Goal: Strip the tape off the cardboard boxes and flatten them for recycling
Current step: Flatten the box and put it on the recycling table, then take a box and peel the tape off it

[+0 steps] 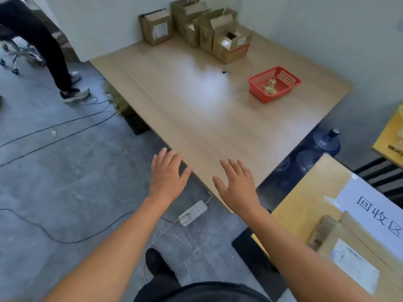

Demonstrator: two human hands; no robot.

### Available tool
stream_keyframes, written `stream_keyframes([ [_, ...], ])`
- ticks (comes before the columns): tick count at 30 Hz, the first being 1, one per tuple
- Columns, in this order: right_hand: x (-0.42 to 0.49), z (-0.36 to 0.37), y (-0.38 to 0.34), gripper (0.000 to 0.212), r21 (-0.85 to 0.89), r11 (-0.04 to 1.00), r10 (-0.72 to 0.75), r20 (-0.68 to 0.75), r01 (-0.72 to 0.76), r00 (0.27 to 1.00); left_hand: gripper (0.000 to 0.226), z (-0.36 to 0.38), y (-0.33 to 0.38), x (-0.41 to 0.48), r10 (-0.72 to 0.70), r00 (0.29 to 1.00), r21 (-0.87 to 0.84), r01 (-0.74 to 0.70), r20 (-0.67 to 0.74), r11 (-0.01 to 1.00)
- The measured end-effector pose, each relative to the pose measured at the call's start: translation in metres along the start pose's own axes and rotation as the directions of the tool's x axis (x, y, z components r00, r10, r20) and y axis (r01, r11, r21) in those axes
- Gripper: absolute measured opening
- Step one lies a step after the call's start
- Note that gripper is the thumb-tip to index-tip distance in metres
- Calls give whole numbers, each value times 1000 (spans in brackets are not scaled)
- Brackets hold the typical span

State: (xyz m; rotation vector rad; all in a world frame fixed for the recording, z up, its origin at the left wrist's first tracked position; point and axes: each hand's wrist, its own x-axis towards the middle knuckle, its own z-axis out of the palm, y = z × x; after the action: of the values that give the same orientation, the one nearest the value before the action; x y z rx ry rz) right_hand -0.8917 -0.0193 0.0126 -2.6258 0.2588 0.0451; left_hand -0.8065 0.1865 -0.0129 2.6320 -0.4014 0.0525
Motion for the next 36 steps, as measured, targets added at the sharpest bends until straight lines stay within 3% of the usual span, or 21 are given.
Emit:
stream_keyframes([
  [8,111,68,-173,60,-3,996,-88,31,88,996,55,-104,-162,60,-96,992,46,100,-81,994],
  [21,226,130,-260,61,-69,980,-166,246,188,955,62,-140,-275,123,-224,974,145,219,20,965],
  [28,306,127,-296,63,-72,972,-209,174,224,962,62,-167,-301,197,-184,983,167,186,-25,968],
  [36,402,143,-346,68,-142,980,-133,70,142,989,64,-187,-351,315,-36,999,142,38,-18,989],
])
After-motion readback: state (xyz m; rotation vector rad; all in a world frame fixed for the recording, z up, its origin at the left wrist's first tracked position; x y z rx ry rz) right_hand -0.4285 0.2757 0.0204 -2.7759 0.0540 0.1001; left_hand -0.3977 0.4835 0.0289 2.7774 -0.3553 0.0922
